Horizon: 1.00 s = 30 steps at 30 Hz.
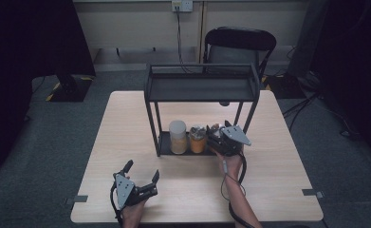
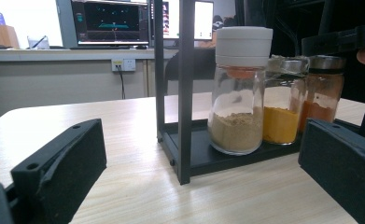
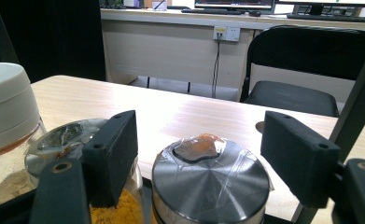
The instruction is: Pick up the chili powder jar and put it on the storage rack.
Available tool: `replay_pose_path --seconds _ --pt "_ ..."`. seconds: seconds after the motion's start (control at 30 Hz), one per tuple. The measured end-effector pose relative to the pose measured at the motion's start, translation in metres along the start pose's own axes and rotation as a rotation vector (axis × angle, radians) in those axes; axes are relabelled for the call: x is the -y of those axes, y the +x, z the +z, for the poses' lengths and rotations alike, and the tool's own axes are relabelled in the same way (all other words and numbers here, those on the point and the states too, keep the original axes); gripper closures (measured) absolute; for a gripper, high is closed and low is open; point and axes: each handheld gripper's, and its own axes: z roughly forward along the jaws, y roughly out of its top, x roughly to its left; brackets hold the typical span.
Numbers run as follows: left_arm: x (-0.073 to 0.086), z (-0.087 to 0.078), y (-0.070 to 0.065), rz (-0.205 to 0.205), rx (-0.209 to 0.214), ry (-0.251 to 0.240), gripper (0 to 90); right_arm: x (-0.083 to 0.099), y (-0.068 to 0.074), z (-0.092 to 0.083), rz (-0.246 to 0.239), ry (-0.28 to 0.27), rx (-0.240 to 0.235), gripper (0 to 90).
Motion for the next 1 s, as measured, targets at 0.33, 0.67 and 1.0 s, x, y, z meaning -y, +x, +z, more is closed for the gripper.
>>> replay_pose_path --seconds 0.33,0.67,1.0 --pt "-0.0002 0.0001 -0.0004 -0.001 -0.002 0.001 0.3 -0.0016 -0.0004 -0.0021 -0.002 -0.013 -0.005 25.8" --pt "-0.0004 0.0002 -0.0005 -0.001 -0.003 0.002 0.3 -0.0052 -0.0009 -0.0034 -0.002 -0.027 -0.008 25.4" --pt "-0.0006 0.0003 -0.0004 -0.001 -0.003 0.003 0.3 -0.0085 -0.0019 -0.0037 -0.002 -0.031 -0.011 24.9"
